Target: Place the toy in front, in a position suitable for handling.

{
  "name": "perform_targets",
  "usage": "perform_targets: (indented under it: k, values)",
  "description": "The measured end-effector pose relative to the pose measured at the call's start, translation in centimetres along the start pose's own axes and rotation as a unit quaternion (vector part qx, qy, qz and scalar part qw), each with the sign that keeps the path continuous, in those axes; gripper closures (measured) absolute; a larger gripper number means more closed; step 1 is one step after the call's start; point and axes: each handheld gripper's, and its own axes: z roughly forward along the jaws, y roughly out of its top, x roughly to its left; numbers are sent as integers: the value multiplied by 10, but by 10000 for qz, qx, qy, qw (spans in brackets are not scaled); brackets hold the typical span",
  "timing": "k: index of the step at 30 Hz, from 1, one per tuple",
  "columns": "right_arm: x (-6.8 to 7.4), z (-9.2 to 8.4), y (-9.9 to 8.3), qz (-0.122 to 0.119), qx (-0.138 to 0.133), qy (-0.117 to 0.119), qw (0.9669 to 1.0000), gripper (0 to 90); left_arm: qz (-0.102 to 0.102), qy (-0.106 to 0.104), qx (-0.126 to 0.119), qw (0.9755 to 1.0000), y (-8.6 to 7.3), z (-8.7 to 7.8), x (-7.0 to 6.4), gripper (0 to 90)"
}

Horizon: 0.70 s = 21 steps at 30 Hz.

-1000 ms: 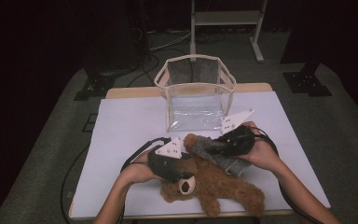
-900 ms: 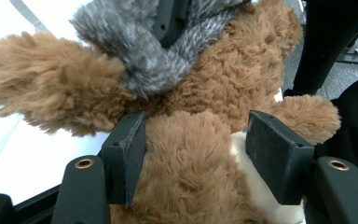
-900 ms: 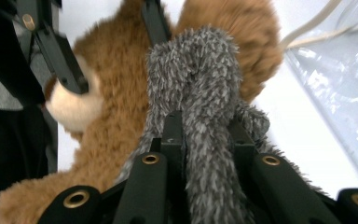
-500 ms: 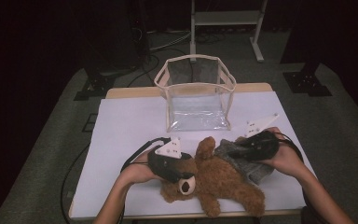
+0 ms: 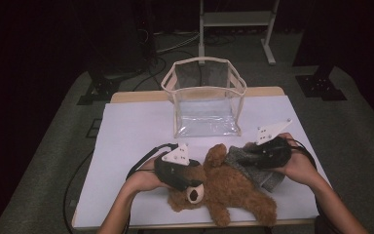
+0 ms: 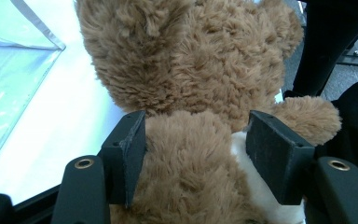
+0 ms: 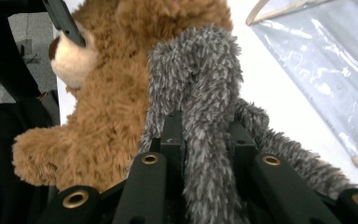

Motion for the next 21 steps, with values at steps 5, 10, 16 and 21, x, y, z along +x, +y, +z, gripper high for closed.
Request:
perform_targets:
  k: [5,10,16,21]
  values:
    - [-7,-5,-20,346,-7,-6,9994,731,1,9,5,10000,0,1,1,383]
    - [-8,-10,-24,346,129,-113,9993,730,4,10,15,10000,0,0,1,385]
    - [-8,-10,-22,347,116,-134,9992,730,6,-38,3,10000,0,1,2,386]
    - [5,-5,-2,62,-88,115,9999,730,23,-58,8,10000,0,2,2,390]
